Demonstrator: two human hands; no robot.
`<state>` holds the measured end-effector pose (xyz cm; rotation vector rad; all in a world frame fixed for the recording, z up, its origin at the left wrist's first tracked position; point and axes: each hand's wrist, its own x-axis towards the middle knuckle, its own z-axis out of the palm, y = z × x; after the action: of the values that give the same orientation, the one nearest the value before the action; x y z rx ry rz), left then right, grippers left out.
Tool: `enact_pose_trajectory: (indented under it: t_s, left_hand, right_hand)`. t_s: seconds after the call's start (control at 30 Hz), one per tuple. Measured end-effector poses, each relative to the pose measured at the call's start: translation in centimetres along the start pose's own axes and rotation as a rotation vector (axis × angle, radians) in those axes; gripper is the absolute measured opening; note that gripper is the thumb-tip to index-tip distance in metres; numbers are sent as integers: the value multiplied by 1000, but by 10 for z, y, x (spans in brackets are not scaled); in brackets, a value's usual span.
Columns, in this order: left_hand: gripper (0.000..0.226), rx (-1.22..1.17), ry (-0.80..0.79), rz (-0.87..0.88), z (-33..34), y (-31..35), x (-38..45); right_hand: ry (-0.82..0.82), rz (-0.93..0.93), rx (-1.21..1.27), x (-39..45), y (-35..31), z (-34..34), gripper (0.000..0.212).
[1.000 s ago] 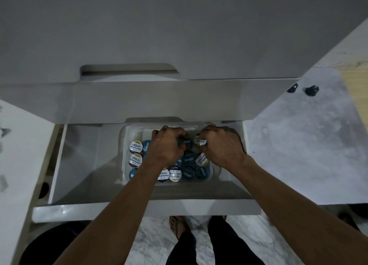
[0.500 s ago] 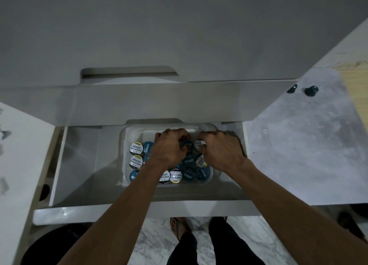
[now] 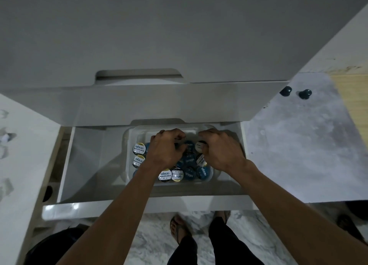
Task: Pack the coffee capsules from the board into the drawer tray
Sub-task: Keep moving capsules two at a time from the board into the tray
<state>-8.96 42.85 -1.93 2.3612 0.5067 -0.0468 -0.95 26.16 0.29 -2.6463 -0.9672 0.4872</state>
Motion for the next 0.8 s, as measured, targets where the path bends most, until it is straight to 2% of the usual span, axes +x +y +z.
enact_pose_trajectory:
  t_s: [0.23, 0.43, 0.6, 0.8]
  left_hand:
    - [28, -76, 59, 69, -28, 31, -28]
    - [26, -168, 95, 185, -36, 105, -51]
    - [26, -175, 39, 349, -2, 208, -53]
    - [23, -132, 67, 291, 104, 312, -30]
  right_hand:
    - [200, 131, 339, -36, -18, -35, 43]
    - [330, 186, 499, -84, 8, -91, 40]
    - [440, 256, 577, -123, 88, -143, 41]
    - [516, 344, 550, -176, 231, -175, 41]
